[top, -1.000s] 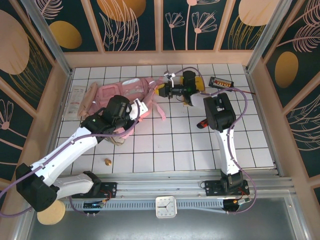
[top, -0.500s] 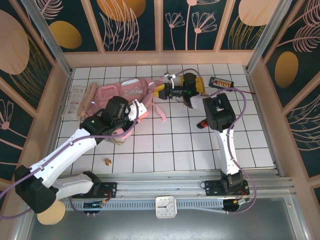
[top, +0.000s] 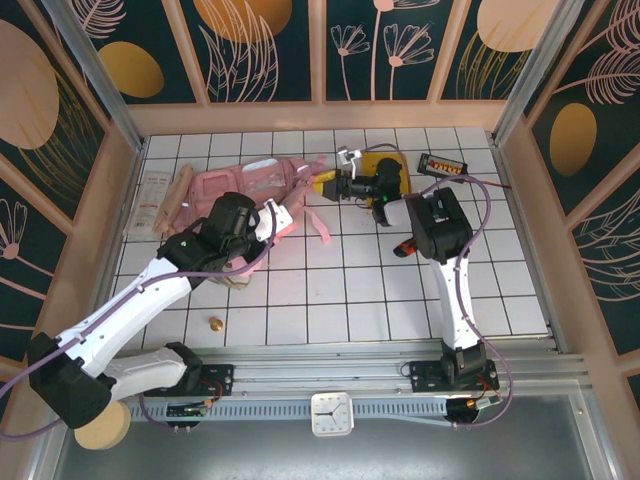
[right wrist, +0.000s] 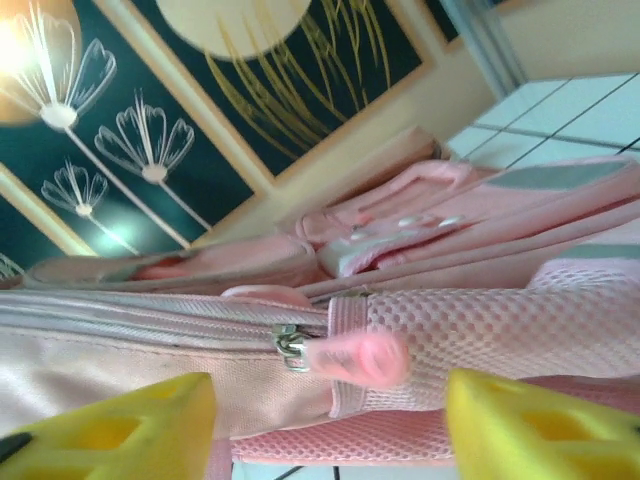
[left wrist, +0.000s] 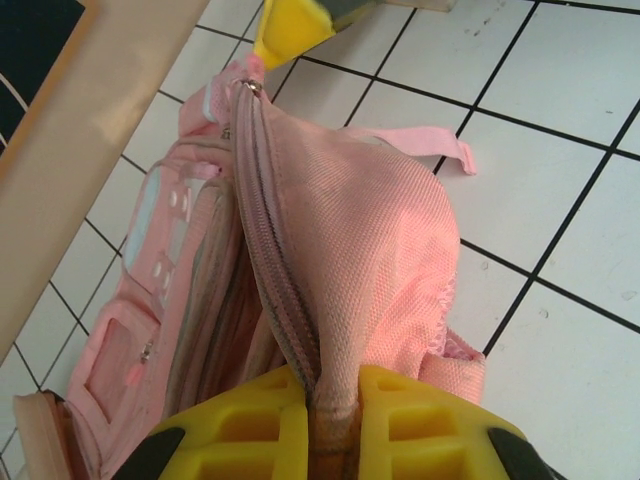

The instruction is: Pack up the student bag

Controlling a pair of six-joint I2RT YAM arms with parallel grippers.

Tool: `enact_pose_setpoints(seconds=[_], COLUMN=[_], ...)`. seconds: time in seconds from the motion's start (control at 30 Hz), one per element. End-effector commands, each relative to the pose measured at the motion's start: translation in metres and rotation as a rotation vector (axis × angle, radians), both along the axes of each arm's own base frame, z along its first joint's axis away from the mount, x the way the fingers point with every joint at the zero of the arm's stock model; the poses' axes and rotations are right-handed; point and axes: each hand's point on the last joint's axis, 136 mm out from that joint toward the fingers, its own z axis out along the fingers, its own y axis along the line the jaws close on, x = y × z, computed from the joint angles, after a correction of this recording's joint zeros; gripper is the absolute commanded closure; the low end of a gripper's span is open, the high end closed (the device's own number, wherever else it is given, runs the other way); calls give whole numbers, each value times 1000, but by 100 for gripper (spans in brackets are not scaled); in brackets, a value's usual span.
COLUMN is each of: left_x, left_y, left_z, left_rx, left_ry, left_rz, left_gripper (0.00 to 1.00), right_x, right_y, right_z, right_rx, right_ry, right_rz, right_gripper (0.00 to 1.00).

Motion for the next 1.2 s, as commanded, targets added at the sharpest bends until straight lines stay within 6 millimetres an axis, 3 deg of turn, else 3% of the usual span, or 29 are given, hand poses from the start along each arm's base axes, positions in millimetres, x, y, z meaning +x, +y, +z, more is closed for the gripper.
enact_pose_setpoints(seconds=[0.0, 0.1, 0.2, 0.3, 0.37, 0.43, 0.53, 0.67, 0.73, 0.87, 1.0, 1.17], left_x=[15, 18, 18, 17, 16, 16, 18, 20, 21, 21, 21, 20], left_y=[5, 6, 7, 7, 9, 9, 8, 9, 9, 9, 9, 10], left_z=[59, 73, 81, 80, 75, 71, 69, 74, 76, 76, 75, 75], left_rx=[-10, -3, -1, 4, 13, 17, 18, 20, 21, 20, 15, 13], left_ry=[-149, -180, -192, -184, -180, -177, -182, -195, -197, -192, -193, -195], left_rz=[17, 20, 18, 16, 18, 17, 19, 26, 30, 31, 35, 37], left_gripper=[100, 100, 100, 100, 100, 100, 100, 100, 100, 100, 100, 100], right_x=[2, -28, -35, -6, 19, 24, 12, 2, 0, -10, -32, -25], right_y=[-32, -30, -33, -46, -53, -47, -35, -20, -8, 12, 25, 28], right_z=[51, 64, 47, 11, 3, 8, 36, 48, 46, 32, 22, 14], right_rx=[212, 159, -19, -388, -561, -505, -249, -198, -191, -220, -250, -225], right_ry=[191, 161, 71, -69, -88, -4, 80, -21, -17, -68, -197, -183], right_rz=[-20, 9, -86, -353, -482, -381, -118, -80, -15, 42, 71, 103], right_gripper=[1, 1, 1, 1, 1, 1, 1, 1, 3, 17, 18, 20])
